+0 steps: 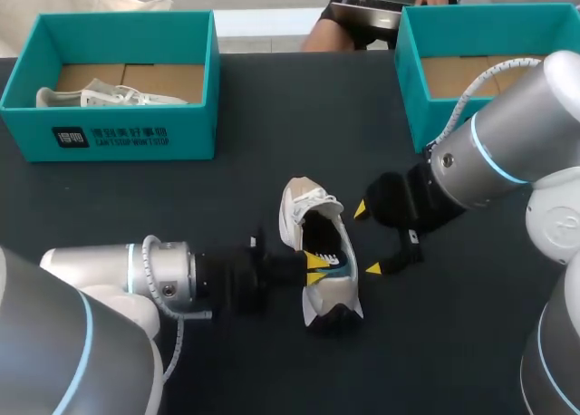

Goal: Take the shoe out of the shoebox, open the shoe tongue, remove and reinsert the insole, then place the shoe into the shoebox

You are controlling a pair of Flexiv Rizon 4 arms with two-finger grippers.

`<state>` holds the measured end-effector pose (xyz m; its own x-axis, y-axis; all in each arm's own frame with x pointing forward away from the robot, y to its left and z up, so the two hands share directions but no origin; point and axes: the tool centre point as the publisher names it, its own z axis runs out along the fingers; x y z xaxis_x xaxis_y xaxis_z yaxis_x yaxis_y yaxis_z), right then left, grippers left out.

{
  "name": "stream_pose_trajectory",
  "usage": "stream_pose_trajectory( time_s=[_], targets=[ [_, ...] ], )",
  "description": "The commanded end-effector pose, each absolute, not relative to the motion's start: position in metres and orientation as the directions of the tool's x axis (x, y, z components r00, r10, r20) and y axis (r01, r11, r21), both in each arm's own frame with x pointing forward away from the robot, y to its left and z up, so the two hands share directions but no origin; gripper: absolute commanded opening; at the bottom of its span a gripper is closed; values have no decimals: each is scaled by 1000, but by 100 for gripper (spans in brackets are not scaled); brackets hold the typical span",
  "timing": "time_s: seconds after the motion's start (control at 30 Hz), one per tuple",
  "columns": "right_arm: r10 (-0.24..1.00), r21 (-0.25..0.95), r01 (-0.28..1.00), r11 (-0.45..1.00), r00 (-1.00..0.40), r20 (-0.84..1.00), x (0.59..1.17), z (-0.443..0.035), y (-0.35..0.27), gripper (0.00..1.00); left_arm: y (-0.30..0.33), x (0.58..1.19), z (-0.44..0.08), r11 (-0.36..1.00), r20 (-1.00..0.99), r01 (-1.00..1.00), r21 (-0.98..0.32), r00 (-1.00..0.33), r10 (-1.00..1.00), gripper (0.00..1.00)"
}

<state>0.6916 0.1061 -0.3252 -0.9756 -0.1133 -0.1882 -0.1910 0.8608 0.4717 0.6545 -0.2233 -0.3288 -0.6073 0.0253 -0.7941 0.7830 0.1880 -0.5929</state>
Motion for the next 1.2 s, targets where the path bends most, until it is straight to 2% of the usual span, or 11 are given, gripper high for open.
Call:
stream_pose_trajectory(
  time_s=[0.03, 0.43, 0.47, 0.53, 0.57, 0.6, 1.2],
  targets=[
    [-113, 472, -191, 861, -975, -190, 691, -326, 106, 100, -236, 671, -340, 195, -801, 788, -584, -598, 20, 0],
    [-113, 472, -191, 861, -975, -190, 691, -326, 106, 100, -225, 671, -343, 228, -791, 775, -590, -611, 32, 0],
    [-113, 472, -191, 861, -975, -190, 691, -326, 106, 100, -223, 670, -340, 226, -791, 775, -591, -611, 26, 7],
    [-113, 472, -191, 861, -975, -190, 691, -326, 106, 100, -219, 669, -332, 221, -793, 774, -593, -610, 10, 39],
    [-113, 472, -191, 861, -975, -190, 691, -326, 106, 100, -218, 668, -328, 217, -794, 775, -593, -608, 1, 46],
    [-113, 472, -191, 861, -975, -190, 691, -326, 106, 100, -216, 667, -323, 209, -797, 778, -592, -604, -8, 49],
    [-113, 472, -191, 861, -975, -190, 691, -326, 106, 100, -211, 648, -260, 108, -810, 802, -587, -582, -75, 63]
  ],
)
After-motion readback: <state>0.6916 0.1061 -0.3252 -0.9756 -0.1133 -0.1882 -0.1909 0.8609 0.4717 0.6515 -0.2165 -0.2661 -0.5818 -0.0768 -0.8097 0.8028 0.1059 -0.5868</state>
